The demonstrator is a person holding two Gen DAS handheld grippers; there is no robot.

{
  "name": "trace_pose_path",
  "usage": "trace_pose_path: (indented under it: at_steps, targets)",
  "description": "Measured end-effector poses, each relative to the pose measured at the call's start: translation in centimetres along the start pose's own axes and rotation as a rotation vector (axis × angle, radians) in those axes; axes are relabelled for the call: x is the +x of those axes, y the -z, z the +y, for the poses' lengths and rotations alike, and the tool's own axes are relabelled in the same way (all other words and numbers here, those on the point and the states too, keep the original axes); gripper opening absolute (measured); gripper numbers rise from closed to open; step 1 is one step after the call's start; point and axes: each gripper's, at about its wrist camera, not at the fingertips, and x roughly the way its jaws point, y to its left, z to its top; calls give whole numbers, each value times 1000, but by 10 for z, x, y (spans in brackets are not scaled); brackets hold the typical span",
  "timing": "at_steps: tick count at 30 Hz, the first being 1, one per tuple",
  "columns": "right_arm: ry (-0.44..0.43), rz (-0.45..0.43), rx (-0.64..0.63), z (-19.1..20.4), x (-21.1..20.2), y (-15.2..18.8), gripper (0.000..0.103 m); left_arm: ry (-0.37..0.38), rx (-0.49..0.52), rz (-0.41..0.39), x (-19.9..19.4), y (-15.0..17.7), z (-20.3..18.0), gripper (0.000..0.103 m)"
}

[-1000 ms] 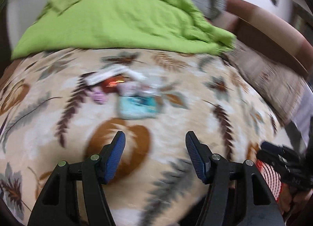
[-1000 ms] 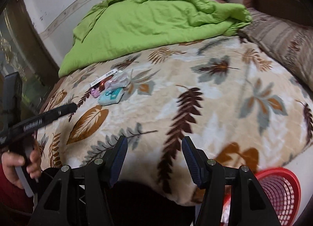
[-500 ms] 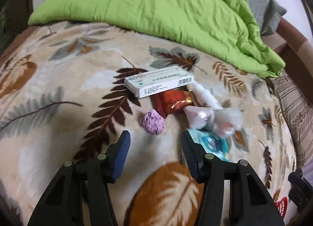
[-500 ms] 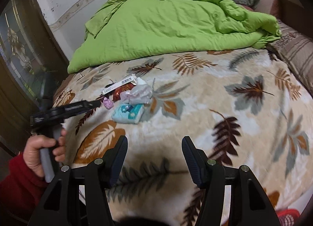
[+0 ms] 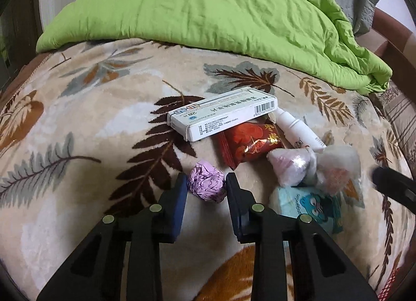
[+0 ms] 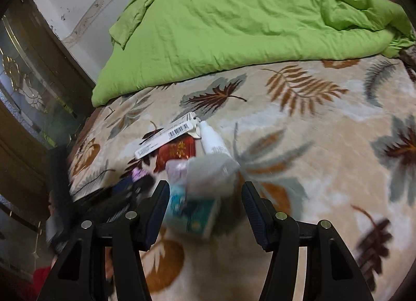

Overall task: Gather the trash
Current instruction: 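Return to the bed and grasp the pink foil wrapper with the left tool, then grasp the clear plastic bag with the right tool while the left tool holds the wrapper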

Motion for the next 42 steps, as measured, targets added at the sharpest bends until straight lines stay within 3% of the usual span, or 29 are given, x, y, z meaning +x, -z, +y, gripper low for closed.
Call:
trace_pose_path:
  at_steps: [3,4,6,7,12,28,42]
  targets:
    - [15,38,23,-1,26,-5,60,-3,7,-13,-9,3,-1,29]
    - [6,52,32,-2,33,-6,46,-2,6,-17,-12,4,-1,29]
    - [18,60,30,-1,36,-5,40,6,5,-24,-20,7,-1,29]
    - [18,48,23,1,33,-3,35,8,6,-27,-23,9,-1,29]
    - [59,-34,-24,12,-1,6,30,23,11,-45,-40,18,-10,29]
    - [156,-223,-8,27,-98,82,29,52,78,-93,-111,75,-32,29]
    - [193,-225,-3,26,-106,101,29,-21,96,-142,-118,93,-38,29]
